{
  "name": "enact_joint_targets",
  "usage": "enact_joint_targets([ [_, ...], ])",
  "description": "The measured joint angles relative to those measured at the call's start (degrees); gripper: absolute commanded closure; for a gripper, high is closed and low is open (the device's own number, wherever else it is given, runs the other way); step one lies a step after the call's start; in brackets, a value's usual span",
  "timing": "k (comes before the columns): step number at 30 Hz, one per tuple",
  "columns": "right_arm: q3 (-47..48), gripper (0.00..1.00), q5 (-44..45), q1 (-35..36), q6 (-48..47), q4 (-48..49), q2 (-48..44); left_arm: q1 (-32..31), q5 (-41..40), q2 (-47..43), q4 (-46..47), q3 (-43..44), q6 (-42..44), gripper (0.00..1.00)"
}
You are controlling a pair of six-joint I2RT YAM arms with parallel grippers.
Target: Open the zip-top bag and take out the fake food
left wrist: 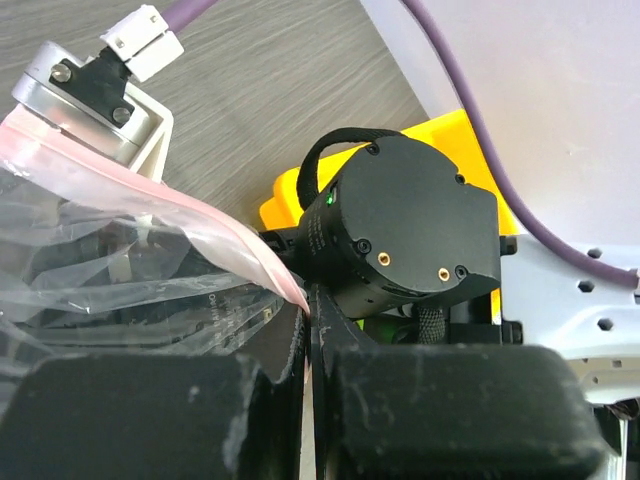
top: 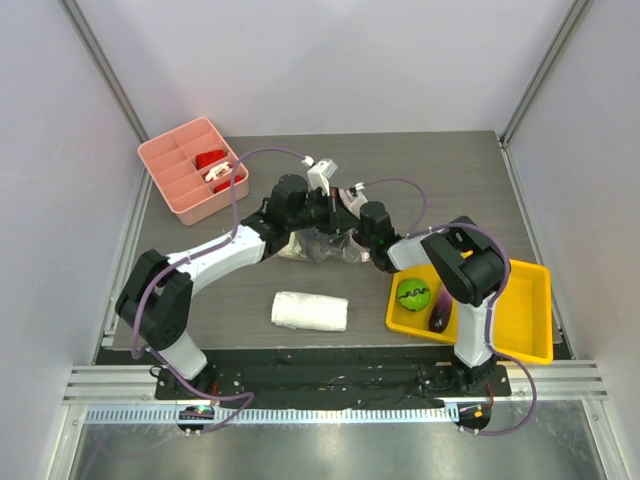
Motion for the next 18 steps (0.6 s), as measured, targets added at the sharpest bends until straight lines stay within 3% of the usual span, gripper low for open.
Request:
enact_joint_targets([
  [1,0.24,0.82,-0.26,0.00,0.59,0.81,0.52,-0.02,-0.39,0.02,-0.20,-0.02,0.02,1.00],
  [6,0.59,0.96,0.50,0.17,1.40,-0.83,-0.52,-0.48,-3.19,-0.96,-1.51,-0.02,1.60,1.00],
  [15,0.57,0.99,4.72,-1.95,-9.29,-31.54,-19.50,0.37,-7.15,-7.89,-4.44,-2.36,6.25,1.00],
  [18,3.65,0.98,4.85,-3.39,-14.84,-44.22,-21.84,0.72,-7.85,-8.92,-4.46,-3.54,7.15,1.00],
])
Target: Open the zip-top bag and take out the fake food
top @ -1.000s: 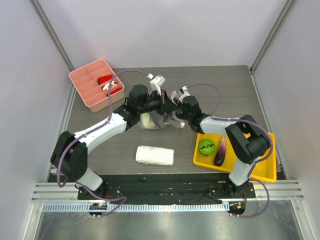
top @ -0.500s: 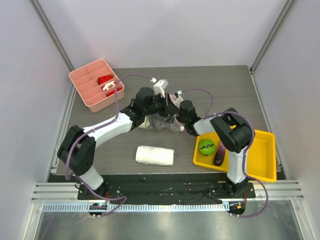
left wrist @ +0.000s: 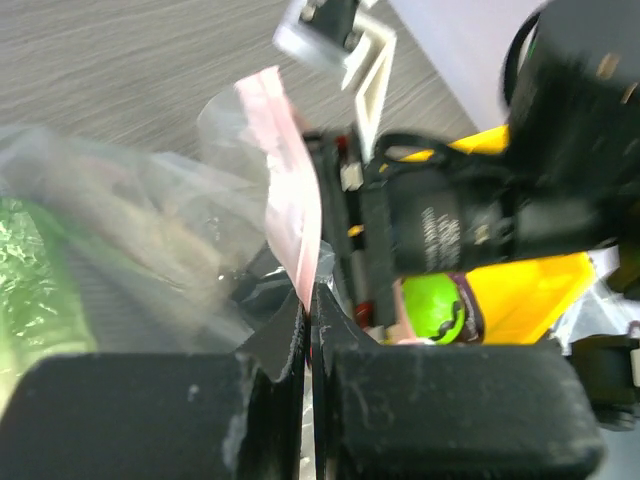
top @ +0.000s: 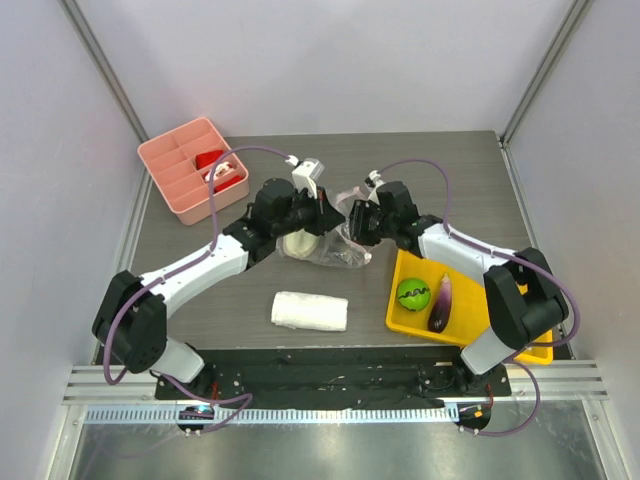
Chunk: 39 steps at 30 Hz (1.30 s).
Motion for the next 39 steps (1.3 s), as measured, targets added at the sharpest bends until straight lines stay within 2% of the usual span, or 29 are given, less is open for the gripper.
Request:
enact_joint_targets([
  [4,5.29,0.99,0.42,-0.70,-6.47,-13.68,-0.26,0.07,-0.87,-0.09,-0.52,-1.75,1.11,1.00],
  [10,7.76,0.98,0.85,-1.11,-11.87,-25.79,-5.01,0.09,0.52,-0.15,-0.66,-4.55,1.62,1.00],
  [13,9.16,0.99,1.22,-1.79,-11.72,-27.41,-6.03,0.11,4.00,-0.15,1.75,-6.71,0.76,1.00],
  [18,7.15,0.99,3.21,-2.91,-1.68,-22.47,-6.19,0.13,11.82,0.37,8.74,-9.07,-4.09,1.00],
  [23,8.31,0.99,3.72,-3.76,4.61,-20.98,-3.78,-0.70,15.19,1.03,12.72,-9.18,-6.62,1.00],
  [27,10.49,0.99,2.25,-5.18,5.42,-23.37,-3.63,-0.90,14.36,1.03,10.51,-9.16,-5.11,1.00],
  [34,17.53,0.99,-4.31,-7.98,-3.28,-35.80,-6.47,-0.94,9.49,1.03,1.97,-8.33,0.33,1.00],
  [39,17.09,0.99,-10.86,-8.46,-6.03,-40.06,-10.60,-1.16,5.11,1.03,-2.97,-5.92,2.60,1.00],
])
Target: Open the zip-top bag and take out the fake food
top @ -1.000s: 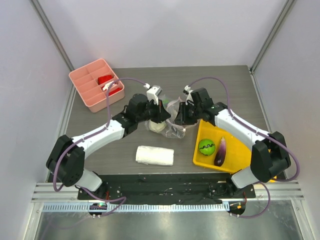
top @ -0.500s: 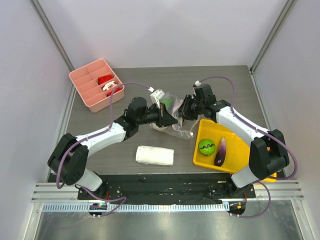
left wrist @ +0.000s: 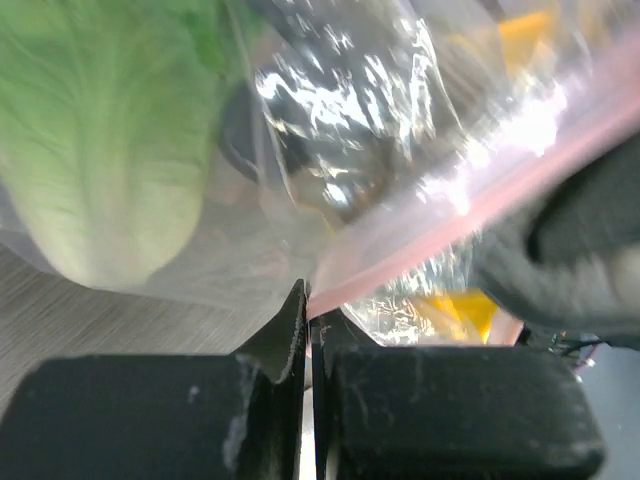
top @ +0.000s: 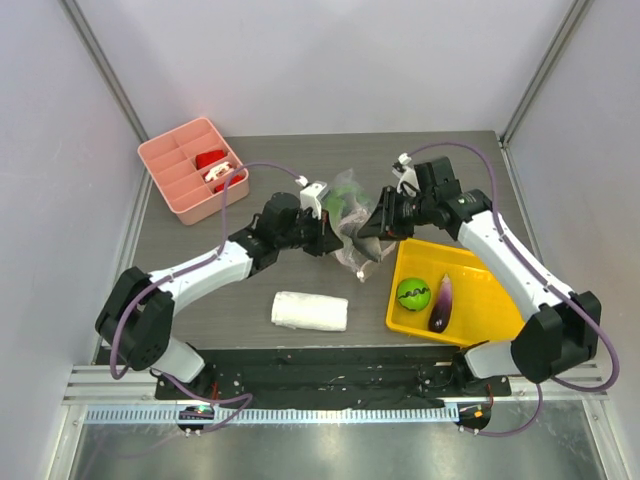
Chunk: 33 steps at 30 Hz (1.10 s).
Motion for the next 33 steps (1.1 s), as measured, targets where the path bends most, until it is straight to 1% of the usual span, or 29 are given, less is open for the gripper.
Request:
enact_joint_targets([
  [2,-2.03,0.99,-1.90,0.13,-0.20,-0.74,-2.36,0.00,-2.43,0.00,-1.66,1.20,0.31,1.00],
  [6,-5.35,0.99,-1.51,0.76,-1.99,-4.66,-7.74,0.37,-6.78,0.44,-4.96,4.66,0.81,1.00],
  [13,-11.43,0.98,-0.70,1.36,-5.09,-11.41,-18.08,5.66,-13.51,4.37,-8.44,15.80,0.92,1.00],
  [16,-11.67,0.99,3.67,1.44,-4.83,-15.52,-22.45,7.61,-14.75,5.77,-9.01,18.93,1.33,1.00],
  [19,-10.97,0.99,15.76,1.53,-0.81,-19.45,-28.24,8.79,-15.58,6.10,-8.98,19.65,1.84,1.00],
  [23,-11.91,0.99,36.06,1.42,10.67,-23.58,-38.42,8.72,-14.78,6.10,-8.37,19.58,2.43,1.00],
  [26,-13.11,0.99,47.15,1.40,18.67,-28.11,-44.46,8.59,-13.29,6.10,-6.75,19.41,2.58,1.00],
  [27,-13.35,0.99,51.34,1.40,21.86,-30.58,-45.55,8.57,-12.70,6.10,-5.90,19.19,2.67,1.00],
  [31,-15.13,0.98,60.96,1.40,29.94,-35.23,-44.70,8.55,-10.05,5.18,-2.89,16.96,2.80,1.00],
  [33,-16.50,0.94,64.08,1.40,32.26,-36.52,-43.60,8.55,-8.79,4.07,-1.62,15.02,2.82,1.00],
])
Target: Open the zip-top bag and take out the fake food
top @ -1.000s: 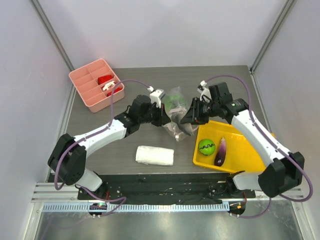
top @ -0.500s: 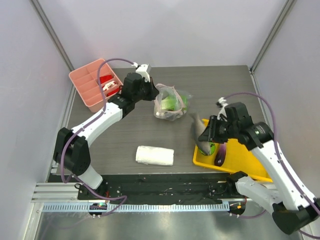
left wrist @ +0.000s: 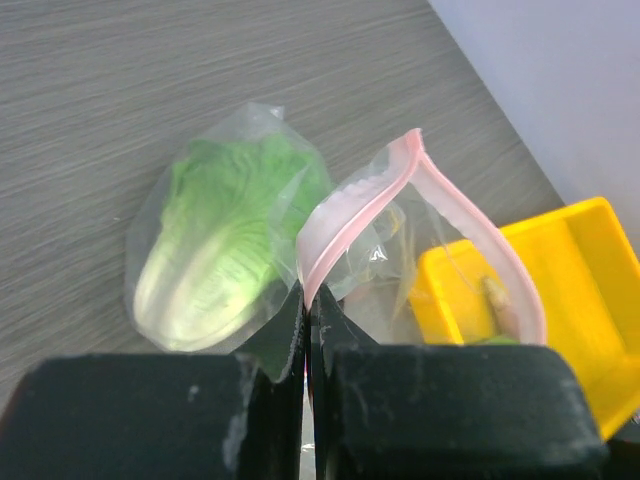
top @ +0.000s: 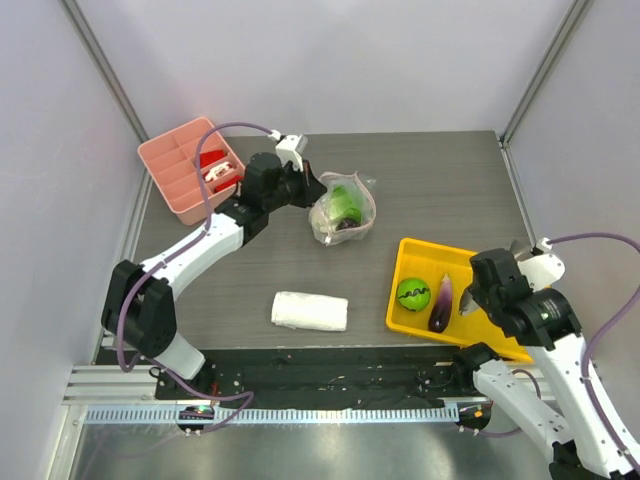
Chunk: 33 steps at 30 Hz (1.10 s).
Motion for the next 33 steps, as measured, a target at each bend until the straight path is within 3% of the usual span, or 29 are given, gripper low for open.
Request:
enact_joint_targets([
  [2,-1.38,0.81,2.86,0.00,2.01,-0.87,2.10,0.00,2.08,-0.92,1.09,-1.29,-0.13,1.00],
  [3,-1.88,0.69,3.80,0.00,2.67,-1.18,3.50,0.00,3.37,-1.20,2.10,-1.81,-0.35,1.00],
  [4,-2.34,0.42,4.46,0.00,3.13,-1.20,4.66,0.00,4.61,-1.36,3.56,-2.32,-0.76,1.00],
  [5,-2.80,0.28,4.94,0.00,3.63,-1.22,5.62,0.00,5.99,-1.40,5.09,-2.82,-1.60,1.00],
  [6,-3.26,0.05,5.14,0.00,4.11,-1.16,6.16,0.00,7.19,-1.42,6.47,-3.30,-2.01,1.00],
  [7,-3.67,0.00,5.29,0.00,4.37,-1.16,6.58,0.00,8.33,-1.42,7.58,-3.72,-2.67,1.00],
  [10,-4.35,0.00,5.25,0.00,3.32,-0.52,5.84,0.00,10.93,-1.42,9.51,-4.35,-3.82,1.00],
  [16,-2.51,0.00,-2.51,-0.07,-11.82,8.07,4.42,0.00,15.87,-1.36,12.83,-4.35,-6.56,1.00],
  [20,0.96,0.13,-13.07,0.02,-21.99,16.04,9.46,-0.13,19.06,-0.35,16.00,-4.35,-9.88,1.00],
  [24,2.16,0.49,-25.46,0.59,-27.74,26.36,13.51,-1.05,20.57,2.12,17.86,-4.33,-12.61,1.00],
  [29,4.33,0.54,-37.16,0.87,-29.68,35.45,17.53,-5.79,19.85,4.87,15.28,-1.38,-13.40,1.00],
  [30,5.11,0.78,-38.56,0.87,-29.79,36.48,18.62,-7.19,19.17,5.33,14.82,-0.31,-13.35,1.00],
  [33,7.45,0.95,-41.13,0.85,-29.38,39.06,22.80,-10.05,17.66,5.81,14.21,1.60,-13.38,1.00],
])
